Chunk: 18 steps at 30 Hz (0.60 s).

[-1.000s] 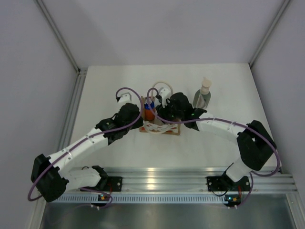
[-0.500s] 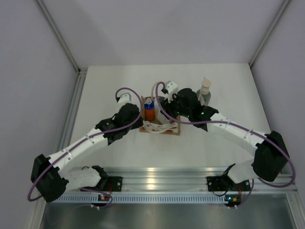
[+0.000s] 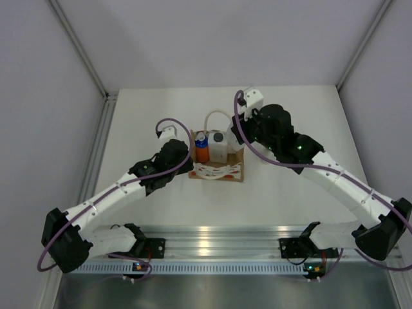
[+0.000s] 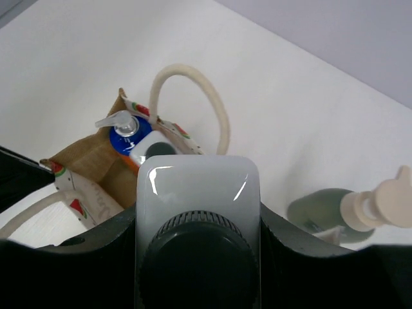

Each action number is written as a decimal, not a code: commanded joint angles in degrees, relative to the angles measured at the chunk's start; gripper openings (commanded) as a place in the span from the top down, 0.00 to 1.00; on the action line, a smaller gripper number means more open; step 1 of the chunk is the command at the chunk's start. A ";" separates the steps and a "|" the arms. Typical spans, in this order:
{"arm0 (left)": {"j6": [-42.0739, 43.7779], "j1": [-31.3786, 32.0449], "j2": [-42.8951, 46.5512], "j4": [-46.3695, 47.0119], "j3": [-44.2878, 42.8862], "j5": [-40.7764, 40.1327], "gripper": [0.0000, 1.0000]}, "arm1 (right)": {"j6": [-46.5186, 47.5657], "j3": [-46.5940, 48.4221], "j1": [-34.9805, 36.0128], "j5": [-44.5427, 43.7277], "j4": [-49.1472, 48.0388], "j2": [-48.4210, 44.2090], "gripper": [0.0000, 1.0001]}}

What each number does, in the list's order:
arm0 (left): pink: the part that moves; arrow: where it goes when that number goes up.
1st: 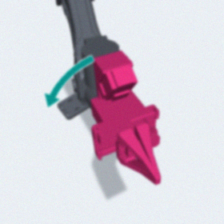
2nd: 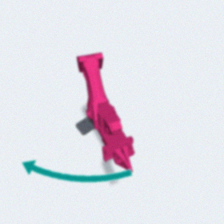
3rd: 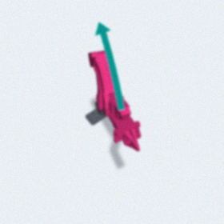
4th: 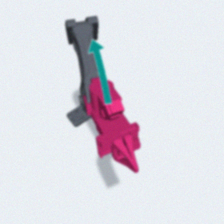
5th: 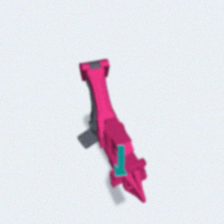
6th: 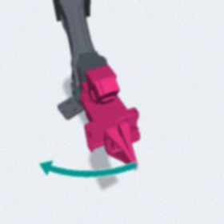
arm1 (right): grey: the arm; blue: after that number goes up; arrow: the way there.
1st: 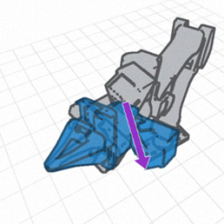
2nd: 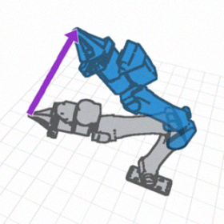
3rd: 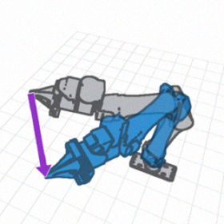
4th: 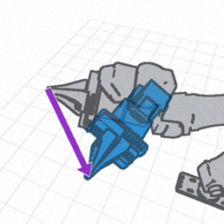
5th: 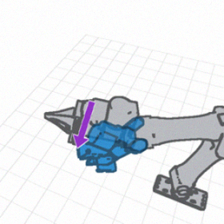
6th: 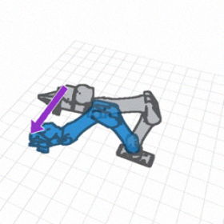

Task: Take the personal care products out of the canvas bag

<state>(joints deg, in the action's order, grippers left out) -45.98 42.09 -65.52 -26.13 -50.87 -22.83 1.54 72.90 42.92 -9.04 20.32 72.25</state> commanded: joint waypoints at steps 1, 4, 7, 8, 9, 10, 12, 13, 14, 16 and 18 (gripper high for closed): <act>-0.17 0.01 -0.31 0.64 -0.19 -0.64 0.59 | 0.75 6.11 -1.17 -7.04 -1.86 -5.27 1.00; -0.17 0.01 -0.31 0.64 -0.37 -0.46 0.60 | 0.39 6.29 -1.78 -10.03 0.59 -6.77 1.00; -0.08 0.01 -0.31 0.55 -0.54 -0.37 0.59 | -0.39 4.71 -2.83 -11.44 1.83 -8.87 1.00; -0.08 0.01 -0.40 0.55 -0.54 -0.37 0.59 | -0.83 3.92 -3.19 -11.53 1.83 -9.58 1.00; -0.08 0.01 -0.23 0.55 -0.63 -0.29 0.59 | -1.10 2.26 -3.80 -11.88 1.92 -10.97 1.00; -0.08 0.01 -0.23 0.55 -0.63 -0.29 0.59 | -1.10 1.29 -4.07 -12.14 1.83 -11.60 1.00; -0.08 0.01 -0.14 0.55 -0.63 -0.20 0.59 | -3.10 -0.56 -5.29 -12.32 1.75 -13.87 1.00; -0.08 0.01 -0.05 0.55 -0.54 -0.20 0.59 | -3.56 -2.31 -5.82 -12.23 1.74 -14.58 1.00; -0.08 0.01 -0.05 0.55 -0.54 -0.20 0.59 | -3.74 -3.11 -6.44 -11.62 1.83 -15.11 1.00; 0.10 0.01 0.12 0.55 -0.46 -0.20 0.59 | -4.88 -5.39 -8.37 -10.92 1.83 -16.96 1.00; 0.19 0.01 0.12 0.55 -0.46 -0.20 0.59 | -5.93 -6.80 -10.48 -9.69 1.83 -19.24 1.00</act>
<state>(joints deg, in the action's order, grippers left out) -45.95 42.09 -65.54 -26.13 -50.89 -22.81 -1.76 65.82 34.94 -18.41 28.10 57.65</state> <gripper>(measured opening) 0.407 0.474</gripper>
